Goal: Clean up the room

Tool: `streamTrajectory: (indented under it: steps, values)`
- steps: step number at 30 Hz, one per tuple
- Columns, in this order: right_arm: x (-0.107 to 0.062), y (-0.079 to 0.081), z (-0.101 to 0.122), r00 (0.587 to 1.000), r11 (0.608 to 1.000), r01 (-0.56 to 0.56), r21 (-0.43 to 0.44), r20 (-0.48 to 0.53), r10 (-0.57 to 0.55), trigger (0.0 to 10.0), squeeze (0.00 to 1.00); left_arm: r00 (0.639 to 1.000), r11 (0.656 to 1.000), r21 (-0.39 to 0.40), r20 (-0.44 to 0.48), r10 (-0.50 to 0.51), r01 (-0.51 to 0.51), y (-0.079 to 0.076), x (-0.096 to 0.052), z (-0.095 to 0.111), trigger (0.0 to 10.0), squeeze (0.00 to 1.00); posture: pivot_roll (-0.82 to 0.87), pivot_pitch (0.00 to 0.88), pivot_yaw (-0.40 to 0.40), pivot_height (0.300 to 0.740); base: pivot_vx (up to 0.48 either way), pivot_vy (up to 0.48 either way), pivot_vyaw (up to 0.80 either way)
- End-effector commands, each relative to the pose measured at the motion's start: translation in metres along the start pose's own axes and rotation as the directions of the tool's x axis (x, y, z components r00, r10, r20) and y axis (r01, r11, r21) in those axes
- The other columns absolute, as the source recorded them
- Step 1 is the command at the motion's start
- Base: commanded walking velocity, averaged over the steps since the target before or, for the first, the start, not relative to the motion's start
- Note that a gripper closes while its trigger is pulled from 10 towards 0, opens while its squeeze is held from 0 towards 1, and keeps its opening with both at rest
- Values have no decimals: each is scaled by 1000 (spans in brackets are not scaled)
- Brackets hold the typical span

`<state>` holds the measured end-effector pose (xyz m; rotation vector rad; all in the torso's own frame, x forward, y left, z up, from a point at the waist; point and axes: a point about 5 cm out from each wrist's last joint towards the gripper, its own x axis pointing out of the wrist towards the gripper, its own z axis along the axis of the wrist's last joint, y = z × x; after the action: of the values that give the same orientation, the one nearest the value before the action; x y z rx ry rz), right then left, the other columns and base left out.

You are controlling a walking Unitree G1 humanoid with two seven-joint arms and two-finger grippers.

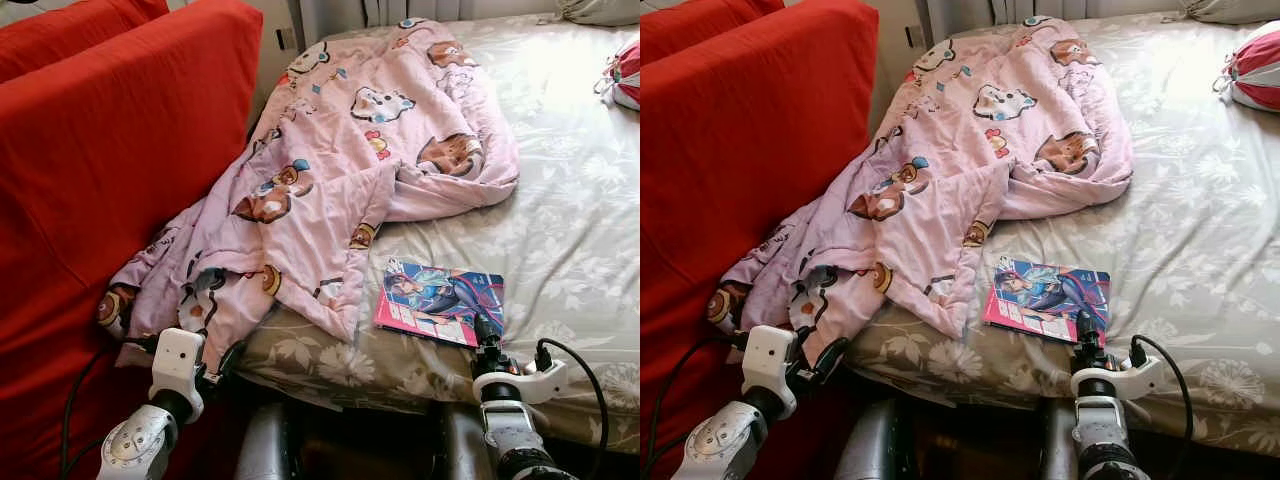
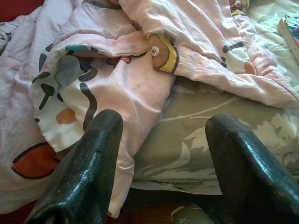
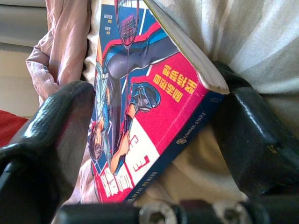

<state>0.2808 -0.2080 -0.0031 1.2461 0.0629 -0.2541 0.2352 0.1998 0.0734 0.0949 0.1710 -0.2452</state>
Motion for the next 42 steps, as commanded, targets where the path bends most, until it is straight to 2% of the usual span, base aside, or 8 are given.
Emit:
streamTrajectory:
  steps: [1, 2, 20, 32, 37, 42]
  values:
    - [-3, 2, -31, 993, 997, 31, 67, -113, -23, 10000, 0, 1000, 1000, 29, 1, 3, -3, 5, -4, 4, 10000, 0, 325, 104, 183, 552, 0, 0, 0]
    - [-2, 2, -29, 994, 997, 31, 68, -104, -24, 0, 0, 1000, 1000, 29, 1, 4, -4, 5, -4, 4, 10000, 0, 324, 104, 183, 552, 0, 0, 0]
    - [-4, -4, -19, 997, 997, 46, 65, -70, -42, 0, 0, 1000, 1000, 25, -5, 6, -6, 3, -6, 0, 10000, 0, 319, 101, 171, 552, 0, 0, 0]
    - [-2, -5, -5, 998, 997, 62, 43, -9, -61, 0, 0, 1000, 1000, 13, 2, 9, -9, -1, 0, -1, 10000, 0, 298, 86, 154, 552, 0, 0, 0]
    - [0, -1, 7, 999, 999, 1, 36, 48, -3, 0, 0, 1000, 1000, 2, 17, 20, -20, -2, 8, 0, 10000, 0, 281, 70, 132, 552, 0, 0, 0]
    - [-3, 0, 20, 990, 997, -76, -7, 120, 76, 0, 0, 999, 999, -19, 31, 32, -32, -6, 18, -2, 10000, 0, 239, 41, 101, 552, 0, 0, 0]
